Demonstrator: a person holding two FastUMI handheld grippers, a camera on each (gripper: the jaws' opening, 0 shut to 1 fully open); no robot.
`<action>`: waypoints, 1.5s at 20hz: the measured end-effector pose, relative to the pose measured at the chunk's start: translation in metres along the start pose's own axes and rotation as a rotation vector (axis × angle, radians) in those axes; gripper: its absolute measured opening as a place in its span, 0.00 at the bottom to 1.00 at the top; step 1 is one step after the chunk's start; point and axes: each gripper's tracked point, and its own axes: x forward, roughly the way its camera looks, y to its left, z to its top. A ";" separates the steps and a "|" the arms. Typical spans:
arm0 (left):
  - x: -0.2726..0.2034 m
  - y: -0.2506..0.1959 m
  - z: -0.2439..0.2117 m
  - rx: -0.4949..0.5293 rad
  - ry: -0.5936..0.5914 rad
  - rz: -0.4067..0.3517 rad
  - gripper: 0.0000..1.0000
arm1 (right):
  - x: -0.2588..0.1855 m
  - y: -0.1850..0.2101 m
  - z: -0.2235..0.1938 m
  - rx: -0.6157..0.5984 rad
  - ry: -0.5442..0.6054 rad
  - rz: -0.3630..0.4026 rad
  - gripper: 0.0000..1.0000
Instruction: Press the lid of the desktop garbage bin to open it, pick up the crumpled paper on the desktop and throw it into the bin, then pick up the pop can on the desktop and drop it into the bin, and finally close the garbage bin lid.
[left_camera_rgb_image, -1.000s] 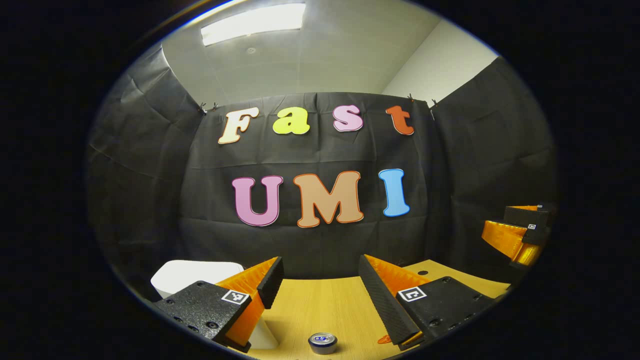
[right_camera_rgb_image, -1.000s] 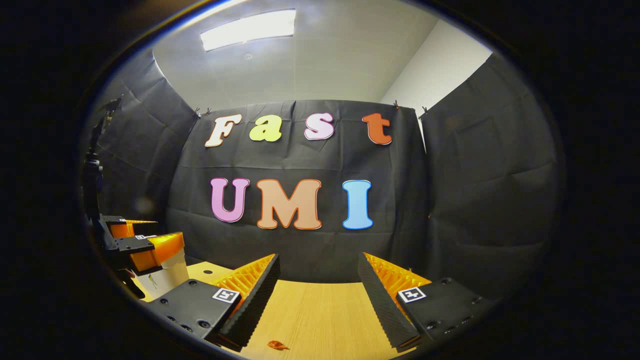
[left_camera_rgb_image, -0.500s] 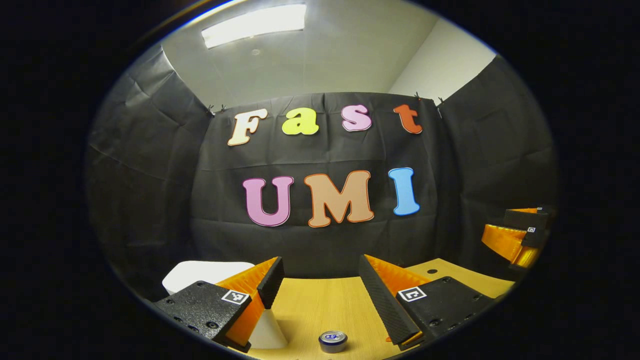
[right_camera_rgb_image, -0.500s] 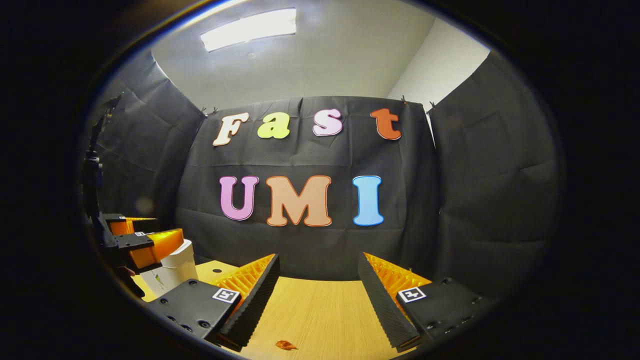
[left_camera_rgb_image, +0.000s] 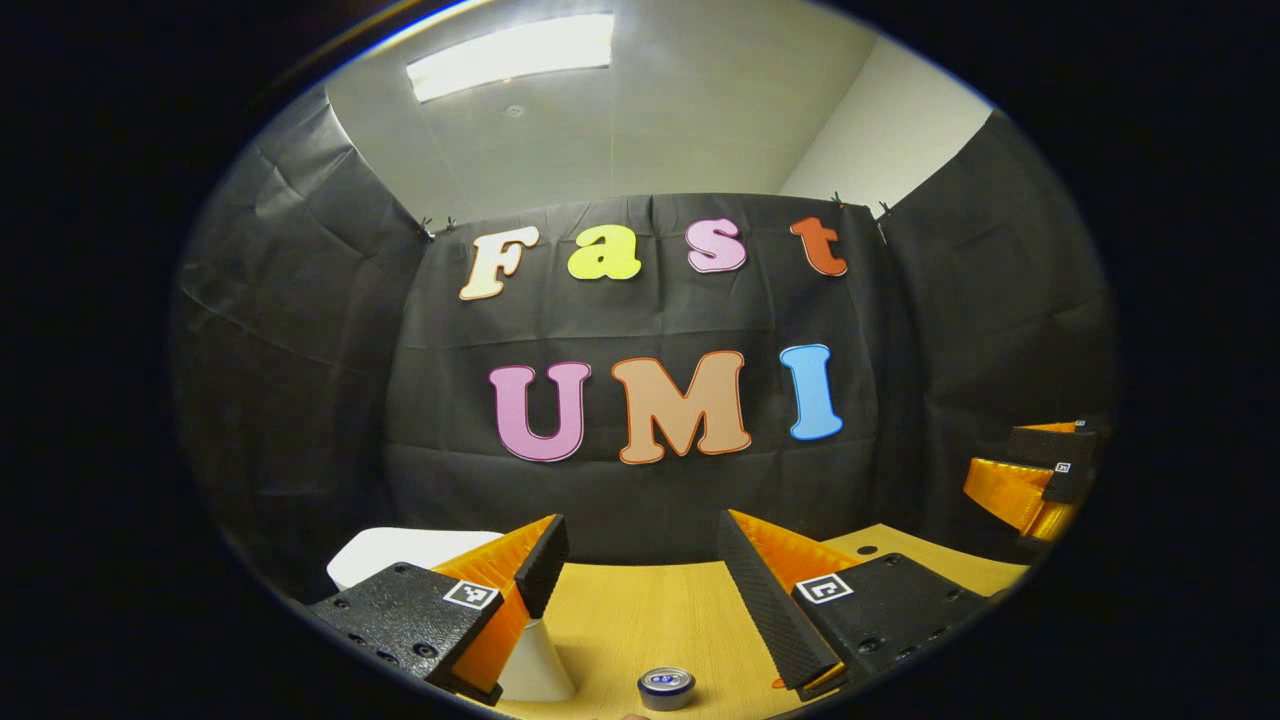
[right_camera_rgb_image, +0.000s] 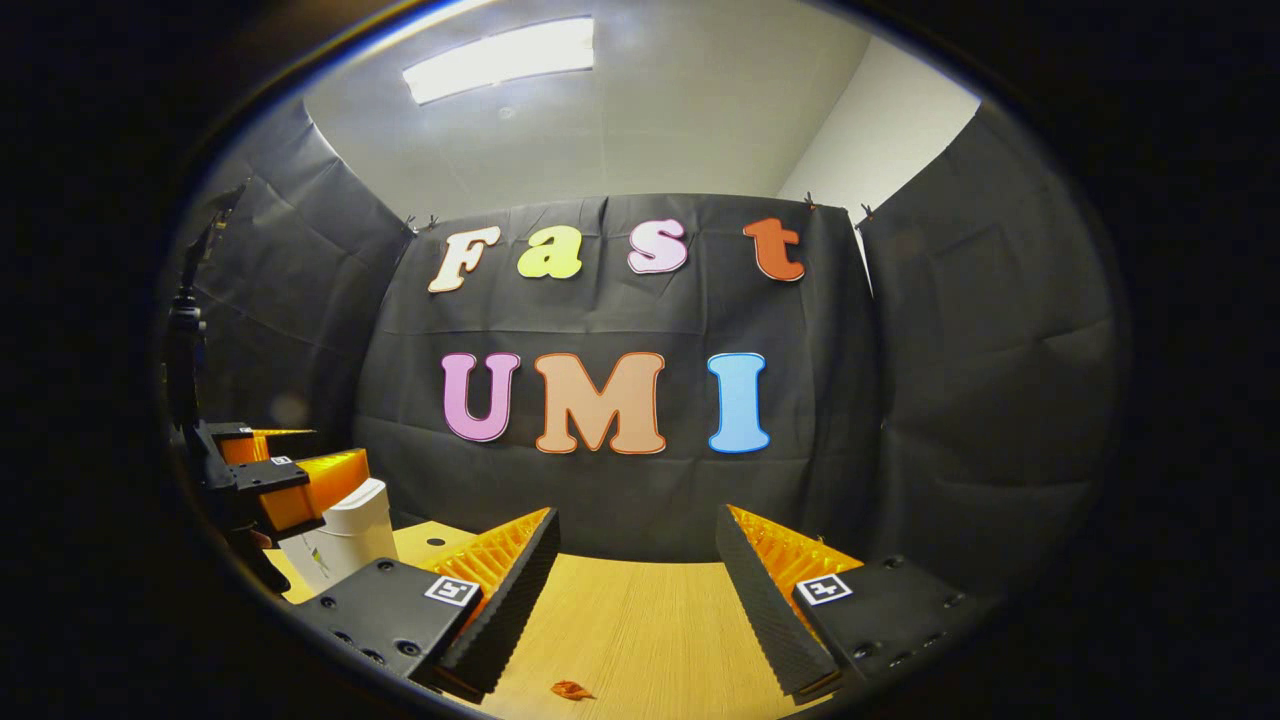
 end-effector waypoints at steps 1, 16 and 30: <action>0.000 0.000 0.000 0.005 -0.002 0.000 0.92 | 0.001 0.000 0.000 0.003 0.000 0.001 0.99; 0.001 0.015 0.005 0.039 -0.012 0.045 0.18 | 0.001 0.002 -0.003 0.002 0.008 0.021 0.99; 0.012 0.145 -0.041 0.070 0.088 0.291 0.00 | 0.017 0.046 -0.004 -0.017 0.019 0.097 0.99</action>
